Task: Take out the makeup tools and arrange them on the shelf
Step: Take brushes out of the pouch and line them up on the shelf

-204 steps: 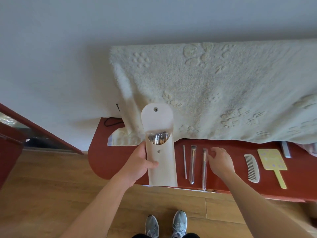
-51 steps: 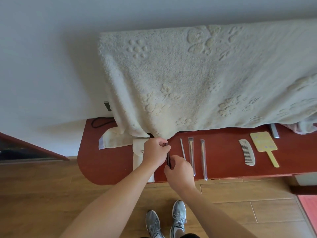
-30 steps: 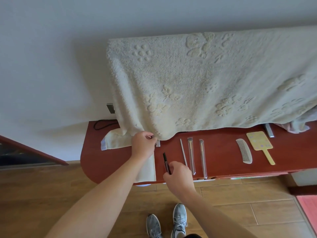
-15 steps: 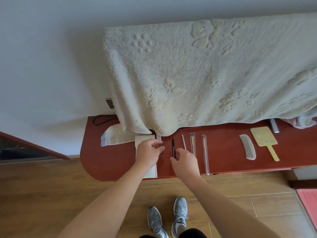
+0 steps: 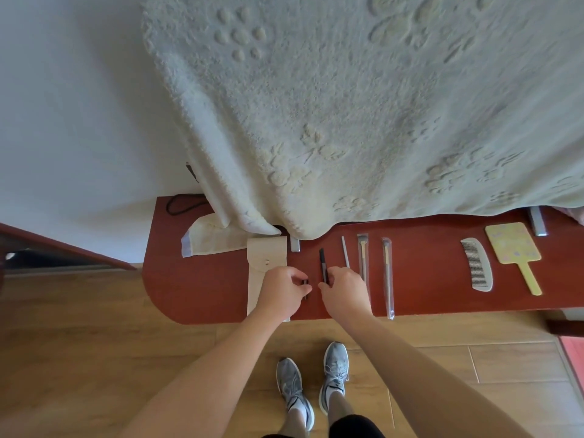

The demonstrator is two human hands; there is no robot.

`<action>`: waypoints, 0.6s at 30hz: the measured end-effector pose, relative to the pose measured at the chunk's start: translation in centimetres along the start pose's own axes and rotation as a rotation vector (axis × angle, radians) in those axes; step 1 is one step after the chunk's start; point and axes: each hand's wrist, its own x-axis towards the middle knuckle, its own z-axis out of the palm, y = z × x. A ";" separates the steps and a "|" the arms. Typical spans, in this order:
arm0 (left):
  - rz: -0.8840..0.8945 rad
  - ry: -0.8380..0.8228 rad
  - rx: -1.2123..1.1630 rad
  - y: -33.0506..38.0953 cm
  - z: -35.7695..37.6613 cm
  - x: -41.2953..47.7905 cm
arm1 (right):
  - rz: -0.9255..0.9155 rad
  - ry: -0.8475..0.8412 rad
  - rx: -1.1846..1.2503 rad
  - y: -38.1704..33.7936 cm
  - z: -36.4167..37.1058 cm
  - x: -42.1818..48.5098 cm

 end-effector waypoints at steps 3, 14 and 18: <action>0.018 -0.002 0.061 -0.2 0.6 0.1 | 0.005 -0.013 -0.010 0.4 0.4 0.4; 0.055 0.008 0.213 -1.0 1.7 0.5 | 0.013 -0.041 -0.039 1.2 1.1 0.9; 0.072 0.006 0.221 -1.1 1.9 0.6 | 0.012 -0.045 -0.029 1.1 1.1 0.9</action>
